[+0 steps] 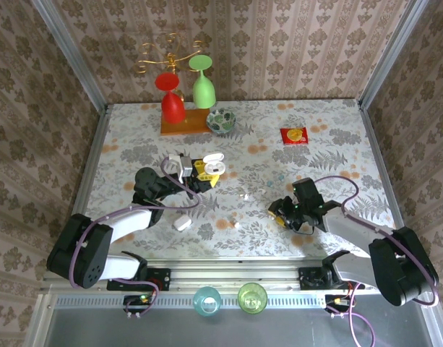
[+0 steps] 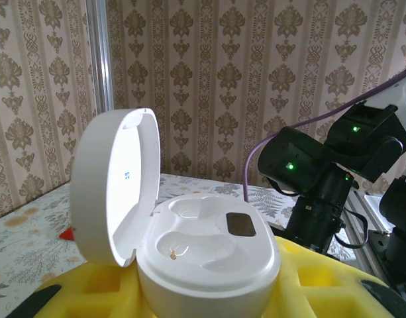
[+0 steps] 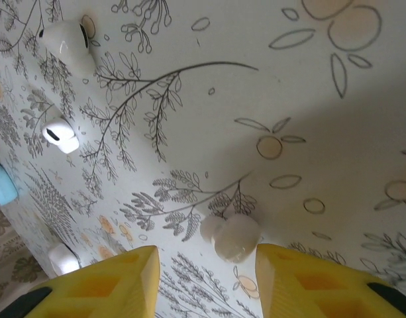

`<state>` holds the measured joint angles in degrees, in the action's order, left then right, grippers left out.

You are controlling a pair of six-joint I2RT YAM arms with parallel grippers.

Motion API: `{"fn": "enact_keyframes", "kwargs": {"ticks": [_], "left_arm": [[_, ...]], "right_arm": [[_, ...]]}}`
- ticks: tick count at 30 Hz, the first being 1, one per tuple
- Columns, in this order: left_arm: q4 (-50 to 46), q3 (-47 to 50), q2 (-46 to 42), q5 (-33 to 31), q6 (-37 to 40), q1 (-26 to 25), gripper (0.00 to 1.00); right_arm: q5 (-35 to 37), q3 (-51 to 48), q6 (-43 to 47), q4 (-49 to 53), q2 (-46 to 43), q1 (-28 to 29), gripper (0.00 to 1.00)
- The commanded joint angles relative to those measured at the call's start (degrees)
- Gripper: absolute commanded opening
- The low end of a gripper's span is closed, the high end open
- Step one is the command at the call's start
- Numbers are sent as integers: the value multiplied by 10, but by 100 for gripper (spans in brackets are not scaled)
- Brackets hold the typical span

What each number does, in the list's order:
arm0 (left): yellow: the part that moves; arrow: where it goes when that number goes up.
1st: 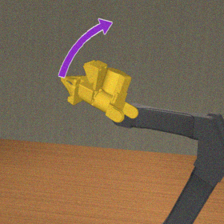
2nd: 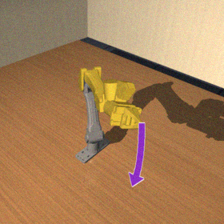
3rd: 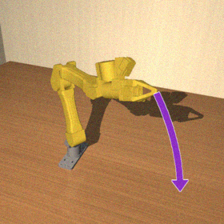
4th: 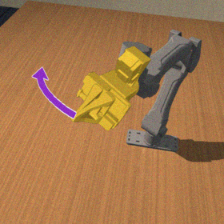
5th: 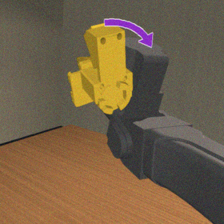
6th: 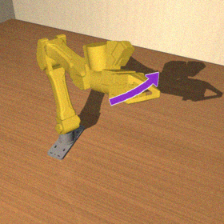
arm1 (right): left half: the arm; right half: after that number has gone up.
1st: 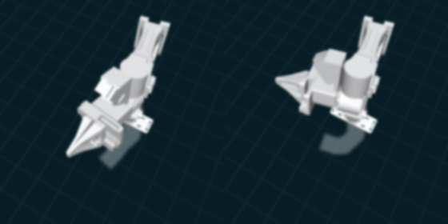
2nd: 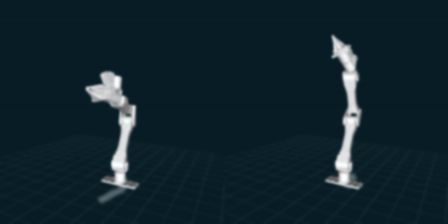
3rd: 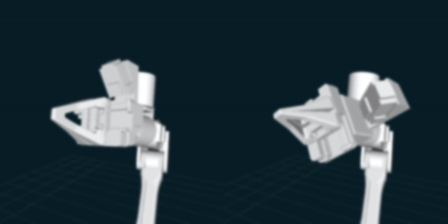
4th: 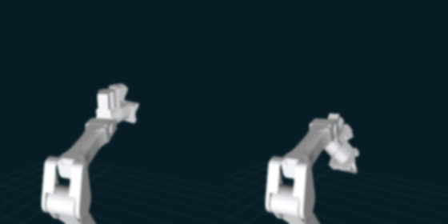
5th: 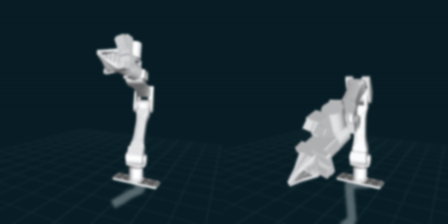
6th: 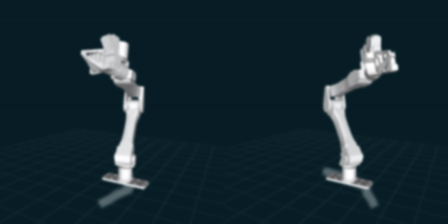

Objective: Insert the wireless bluetooth earbuds into the charging case

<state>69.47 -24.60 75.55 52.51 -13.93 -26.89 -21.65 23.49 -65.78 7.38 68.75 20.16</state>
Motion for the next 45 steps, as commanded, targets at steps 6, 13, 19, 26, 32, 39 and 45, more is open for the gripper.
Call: {"fn": "enact_keyframes", "kwargs": {"ticks": [6,13,19,26,32,39,45], "left_arm": [[15,-2,-8,1,-10,4,26],[20,-3,-2,1,-11,4,26],[26,-2,0,1,-12,4,26],[27,-1,-2,2,-14,4,25],[26,-2,-1,2,-13,4,26],[24,-4,1,3,-11,4,25],[23,-4,1,3,-10,4,25]], "right_arm": [[-17,-2,1,-48,40,-6,41],[-29,-2,22,-70,69,-8,39],[-31,-6,28,-78,83,-9,30],[-5,19,74,-15,83,-9,18],[46,70,151,101,67,-6,15],[79,124,204,172,92,8,16],[33,186,289,215,171,22,18]]}}
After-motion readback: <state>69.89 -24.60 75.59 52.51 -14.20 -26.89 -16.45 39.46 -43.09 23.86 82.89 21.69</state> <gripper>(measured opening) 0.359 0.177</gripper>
